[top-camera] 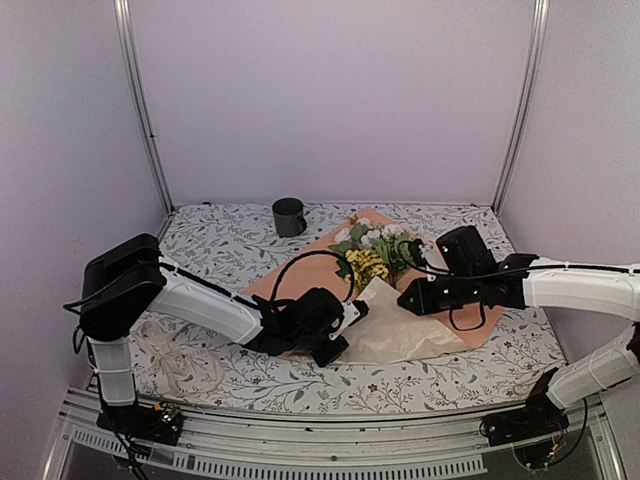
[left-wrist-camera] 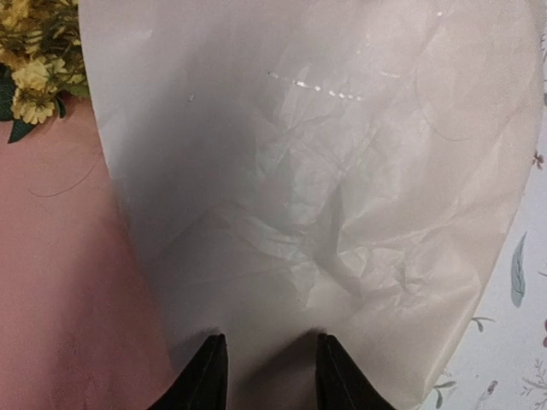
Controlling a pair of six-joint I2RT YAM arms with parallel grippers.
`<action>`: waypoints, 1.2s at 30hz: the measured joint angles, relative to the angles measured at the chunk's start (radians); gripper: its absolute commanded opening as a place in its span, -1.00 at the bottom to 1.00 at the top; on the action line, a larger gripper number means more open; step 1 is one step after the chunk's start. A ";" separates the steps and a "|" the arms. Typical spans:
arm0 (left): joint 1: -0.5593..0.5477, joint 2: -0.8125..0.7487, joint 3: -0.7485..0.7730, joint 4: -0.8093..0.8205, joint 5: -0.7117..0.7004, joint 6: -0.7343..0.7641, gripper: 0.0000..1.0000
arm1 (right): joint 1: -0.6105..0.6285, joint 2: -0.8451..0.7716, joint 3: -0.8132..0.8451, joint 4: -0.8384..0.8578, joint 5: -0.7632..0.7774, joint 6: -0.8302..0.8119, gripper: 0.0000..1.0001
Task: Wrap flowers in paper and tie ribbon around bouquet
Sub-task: Press the fold line of the 1/4-folded wrapping paper.
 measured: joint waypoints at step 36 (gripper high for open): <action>-0.140 0.050 0.338 -0.068 -0.029 -0.002 0.00 | -0.109 0.083 -0.187 -0.161 -0.021 0.151 -0.83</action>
